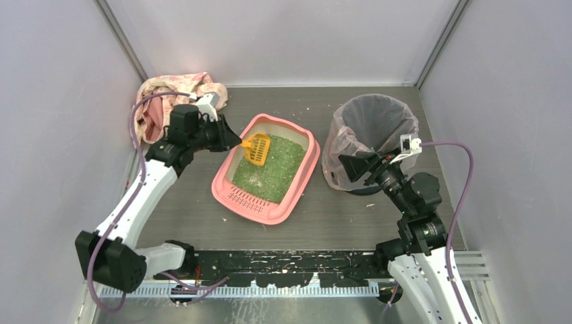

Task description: Clean the litter box

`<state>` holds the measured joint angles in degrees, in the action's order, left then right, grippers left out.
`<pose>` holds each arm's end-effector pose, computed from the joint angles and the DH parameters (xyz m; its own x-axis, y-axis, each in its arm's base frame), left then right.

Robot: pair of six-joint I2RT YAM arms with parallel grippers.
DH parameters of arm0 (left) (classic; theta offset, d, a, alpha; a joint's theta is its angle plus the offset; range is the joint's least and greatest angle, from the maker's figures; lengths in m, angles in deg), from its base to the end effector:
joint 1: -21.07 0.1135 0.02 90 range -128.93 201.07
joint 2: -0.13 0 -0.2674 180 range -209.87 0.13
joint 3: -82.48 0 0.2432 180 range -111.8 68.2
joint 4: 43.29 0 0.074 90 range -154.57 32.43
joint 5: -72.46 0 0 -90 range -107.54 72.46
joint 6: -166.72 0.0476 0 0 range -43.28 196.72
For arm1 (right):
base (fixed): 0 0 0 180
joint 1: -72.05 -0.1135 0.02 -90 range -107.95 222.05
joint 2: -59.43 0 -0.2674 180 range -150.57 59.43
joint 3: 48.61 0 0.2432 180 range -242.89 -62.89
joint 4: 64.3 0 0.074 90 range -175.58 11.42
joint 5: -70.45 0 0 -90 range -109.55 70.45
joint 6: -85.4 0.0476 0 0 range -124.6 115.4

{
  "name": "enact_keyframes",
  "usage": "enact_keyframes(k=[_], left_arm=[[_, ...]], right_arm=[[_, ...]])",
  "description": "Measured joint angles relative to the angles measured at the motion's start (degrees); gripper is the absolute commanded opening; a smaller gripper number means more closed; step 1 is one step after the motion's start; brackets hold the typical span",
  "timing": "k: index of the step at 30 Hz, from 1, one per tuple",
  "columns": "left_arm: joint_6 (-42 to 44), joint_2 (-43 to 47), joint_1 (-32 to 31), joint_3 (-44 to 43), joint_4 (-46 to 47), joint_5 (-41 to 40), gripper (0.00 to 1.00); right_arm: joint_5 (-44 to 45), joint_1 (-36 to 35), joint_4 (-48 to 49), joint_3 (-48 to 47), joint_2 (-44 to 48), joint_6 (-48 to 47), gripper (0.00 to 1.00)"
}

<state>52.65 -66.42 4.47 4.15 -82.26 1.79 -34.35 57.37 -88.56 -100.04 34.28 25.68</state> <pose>0.2422 -0.0886 0.3541 -0.6249 -0.2153 -0.7505 0.3252 0.8021 -0.5009 0.1091 0.0411 0.3391 -0.2186 0.4467 -0.8676 -0.4420 0.7473 0.4961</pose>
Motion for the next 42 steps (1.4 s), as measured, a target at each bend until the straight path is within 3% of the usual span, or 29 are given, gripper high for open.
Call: enact_keyframes(k=[6,12,23,42], left_arm=[[2.4,-9.1,-0.2,0.4,-0.9,-4.2,0.0],[3.6,-20.4,-0.2,-11.9,-7.4,-5.6,0.0],[5.2,-30.5,-0.6,-25.6,-12.2,-4.9,0.0],[-2.4,-34.6,-2.4,-23.0,-8.9,5.9,0.0]], right_arm=[[-2.1,0.0,4.3,1.3,-2.6,1.4,0.78],[-2.1,0.0,4.3,1.5,-1.0,1.2,0.78],[-1.3,0.0,3.3,1.8,0.9,0.0,0.78],[-0.2,0.0,2.7,4.4,1.7,-0.1,0.78]])
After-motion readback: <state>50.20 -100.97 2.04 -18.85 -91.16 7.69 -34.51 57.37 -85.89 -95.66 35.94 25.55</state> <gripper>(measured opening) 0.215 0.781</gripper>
